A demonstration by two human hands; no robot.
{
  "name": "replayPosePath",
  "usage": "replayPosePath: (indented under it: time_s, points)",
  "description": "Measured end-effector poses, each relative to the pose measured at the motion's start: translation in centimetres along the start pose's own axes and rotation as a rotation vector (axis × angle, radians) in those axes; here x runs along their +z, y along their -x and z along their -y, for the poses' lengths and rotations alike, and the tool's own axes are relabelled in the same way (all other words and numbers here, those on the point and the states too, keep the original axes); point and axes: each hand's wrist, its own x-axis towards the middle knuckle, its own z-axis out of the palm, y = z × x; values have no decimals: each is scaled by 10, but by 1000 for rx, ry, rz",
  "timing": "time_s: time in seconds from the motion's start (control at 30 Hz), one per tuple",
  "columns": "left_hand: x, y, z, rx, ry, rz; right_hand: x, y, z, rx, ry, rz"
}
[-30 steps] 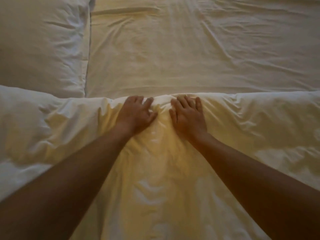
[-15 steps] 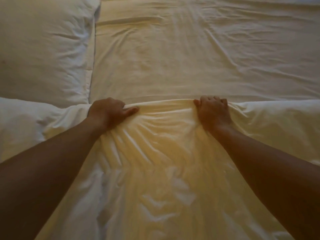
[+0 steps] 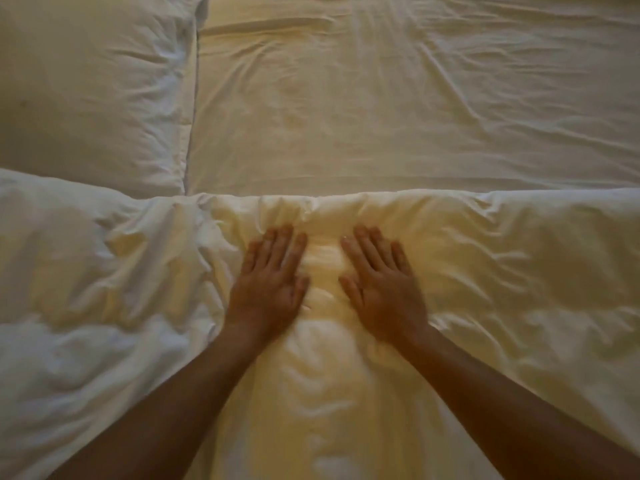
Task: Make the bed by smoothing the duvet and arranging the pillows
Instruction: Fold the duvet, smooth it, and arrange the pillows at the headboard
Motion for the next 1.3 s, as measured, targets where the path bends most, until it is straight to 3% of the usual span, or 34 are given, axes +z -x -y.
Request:
replayPosePath:
  time_s: [0.13, 0.23, 0.3, 0.37, 0.47, 0.53, 0.6, 0.7, 0.93, 1.13, 1.3]
  points:
    - [-1, 12, 35, -192, -82, -9, 6, 20, -27, 270, 71, -1]
    - [-20, 17, 0, -392, 54, -95, -4, 36, 8, 342, -125, -40]
    - [-26, 39, -21, -311, 166, -47, -4, 62, 34, 195, -173, 2]
    - [-20, 78, -18, -172, 108, 46, 5, 95, 35, 94, -91, 85]
    - [-14, 131, 18, -185, -46, 126, 13, 132, -3, 279, 35, 115]
    - [-26, 154, 31, -220, -62, 115, 4, 147, -18, 429, 15, 133]
    - [-50, 172, 29, -210, -7, 71, -11, 158, -12, 439, -68, 122]
    - [-92, 210, 16, -256, 111, -40, -39, 176, 29, 342, -290, 132]
    - [-179, 312, 5, -743, 344, -398, -109, 191, 170, 146, -681, 159]
    - [-216, 369, 53, -1173, 470, -660, -150, 161, 287, -141, -693, 179]
    - [-218, 391, 118, -1306, 734, -708, -160, 128, 393, -369, -628, 167]
